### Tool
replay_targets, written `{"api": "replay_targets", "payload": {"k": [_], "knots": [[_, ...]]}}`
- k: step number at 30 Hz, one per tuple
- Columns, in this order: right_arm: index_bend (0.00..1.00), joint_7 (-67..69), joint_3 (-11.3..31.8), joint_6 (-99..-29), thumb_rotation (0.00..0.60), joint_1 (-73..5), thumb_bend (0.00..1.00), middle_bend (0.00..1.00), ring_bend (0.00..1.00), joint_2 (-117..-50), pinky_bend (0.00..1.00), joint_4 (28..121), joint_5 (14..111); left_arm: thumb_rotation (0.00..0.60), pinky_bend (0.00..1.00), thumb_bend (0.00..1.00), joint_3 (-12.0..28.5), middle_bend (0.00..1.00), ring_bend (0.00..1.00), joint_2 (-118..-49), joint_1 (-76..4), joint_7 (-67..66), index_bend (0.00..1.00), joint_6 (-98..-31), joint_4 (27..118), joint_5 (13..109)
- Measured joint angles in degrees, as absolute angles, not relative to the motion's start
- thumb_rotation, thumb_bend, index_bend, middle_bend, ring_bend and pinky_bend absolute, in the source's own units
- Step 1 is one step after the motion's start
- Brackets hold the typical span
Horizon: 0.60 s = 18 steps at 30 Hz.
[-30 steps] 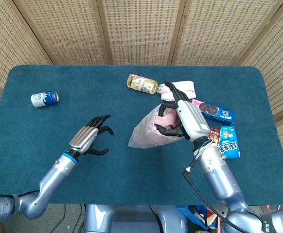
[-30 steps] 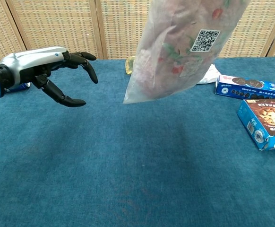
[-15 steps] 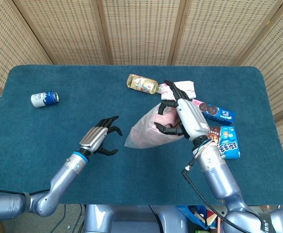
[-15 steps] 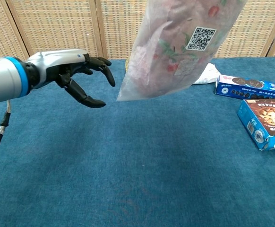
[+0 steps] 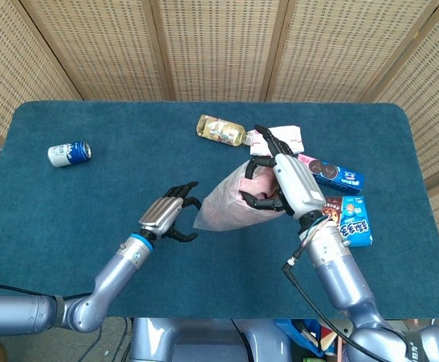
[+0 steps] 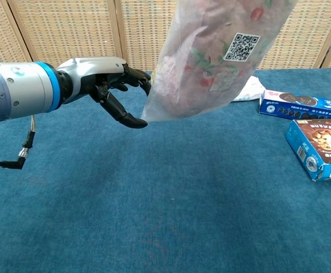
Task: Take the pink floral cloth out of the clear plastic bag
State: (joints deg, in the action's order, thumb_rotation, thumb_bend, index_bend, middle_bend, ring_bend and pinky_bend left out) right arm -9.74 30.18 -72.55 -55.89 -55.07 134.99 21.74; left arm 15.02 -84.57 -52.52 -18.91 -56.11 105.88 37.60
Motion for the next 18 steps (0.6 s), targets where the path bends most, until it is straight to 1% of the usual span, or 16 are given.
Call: {"api": "replay_targets", "payload": {"k": [5, 18], "knots": [[0.78, -9.8, 30.1, -72.5, 0.600, -55.8, 0.78, 0.00, 0.00, -55.1, 0.00, 135.0, 21.8, 0.600, 0.00, 0.31, 15.3, 0.00, 0.00, -85.3, -53.4, -19.2, 0.43, -56.3, 105.3, 36.3], [0.78, -9.7, 30.3, -72.1, 0.600, -55.5, 0.78, 0.00, 0.00, -55.2, 0.00, 135.0, 22.2, 0.600, 0.00, 0.31, 15.0, 0.00, 0.00, -86.2, -54.2, -20.2, 0.46, -57.7, 105.1, 34.5]]}}
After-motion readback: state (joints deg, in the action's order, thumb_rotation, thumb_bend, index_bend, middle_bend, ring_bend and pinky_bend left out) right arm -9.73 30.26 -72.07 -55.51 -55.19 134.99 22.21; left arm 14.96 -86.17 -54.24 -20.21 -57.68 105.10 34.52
